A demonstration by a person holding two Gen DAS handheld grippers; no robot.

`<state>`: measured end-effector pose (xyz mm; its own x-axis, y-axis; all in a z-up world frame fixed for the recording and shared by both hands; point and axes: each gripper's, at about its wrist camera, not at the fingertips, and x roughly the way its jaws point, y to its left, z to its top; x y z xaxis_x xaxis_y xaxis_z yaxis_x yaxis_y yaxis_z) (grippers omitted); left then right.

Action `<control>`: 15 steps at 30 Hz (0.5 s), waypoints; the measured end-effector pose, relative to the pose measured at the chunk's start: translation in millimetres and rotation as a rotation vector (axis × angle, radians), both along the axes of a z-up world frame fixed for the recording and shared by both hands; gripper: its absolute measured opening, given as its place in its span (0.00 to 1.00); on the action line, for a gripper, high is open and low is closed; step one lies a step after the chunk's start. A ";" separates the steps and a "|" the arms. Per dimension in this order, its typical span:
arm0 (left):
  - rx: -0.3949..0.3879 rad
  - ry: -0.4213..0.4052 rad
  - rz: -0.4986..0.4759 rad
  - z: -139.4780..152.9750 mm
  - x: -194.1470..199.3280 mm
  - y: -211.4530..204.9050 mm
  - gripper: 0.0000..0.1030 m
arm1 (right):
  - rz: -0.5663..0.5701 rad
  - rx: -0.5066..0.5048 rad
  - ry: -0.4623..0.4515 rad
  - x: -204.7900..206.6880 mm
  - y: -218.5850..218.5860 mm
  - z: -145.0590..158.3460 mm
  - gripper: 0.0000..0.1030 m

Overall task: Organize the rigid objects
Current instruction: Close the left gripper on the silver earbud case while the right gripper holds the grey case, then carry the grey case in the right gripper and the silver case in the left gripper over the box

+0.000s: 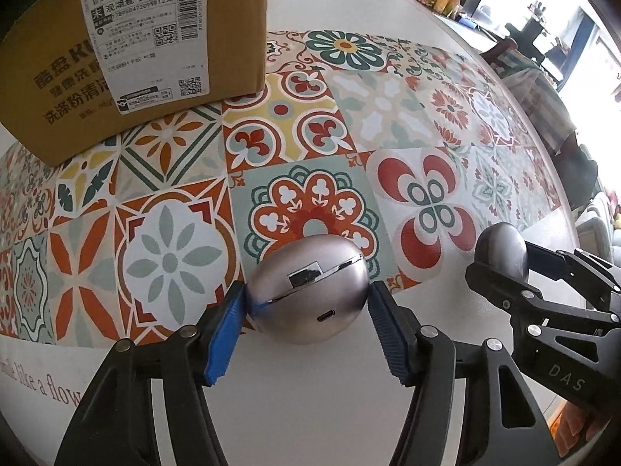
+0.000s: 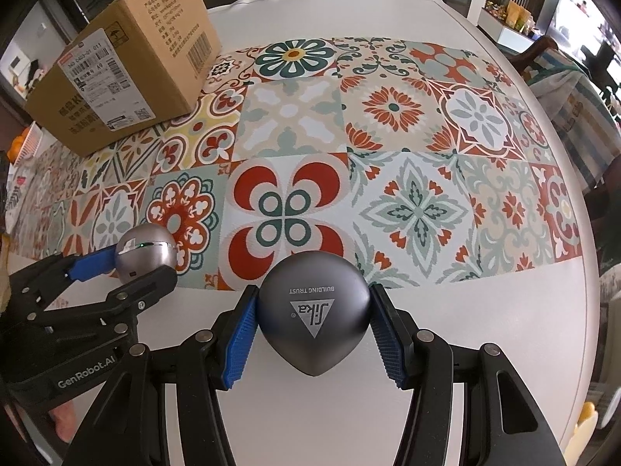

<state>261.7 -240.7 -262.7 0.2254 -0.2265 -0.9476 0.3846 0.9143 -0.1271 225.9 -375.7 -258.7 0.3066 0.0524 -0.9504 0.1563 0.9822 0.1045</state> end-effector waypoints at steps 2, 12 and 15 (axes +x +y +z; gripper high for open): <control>-0.003 -0.012 0.001 3.9 -1.6 3.4 0.61 | 0.000 0.001 -0.003 0.1 1.5 1.7 0.54; -0.036 -0.062 0.040 30.9 -7.1 32.7 0.61 | 0.015 0.019 -0.042 2.0 19.6 19.9 0.54; -0.045 -0.078 0.054 40.4 -10.4 44.9 0.61 | 0.028 0.018 -0.060 3.4 28.6 28.5 0.54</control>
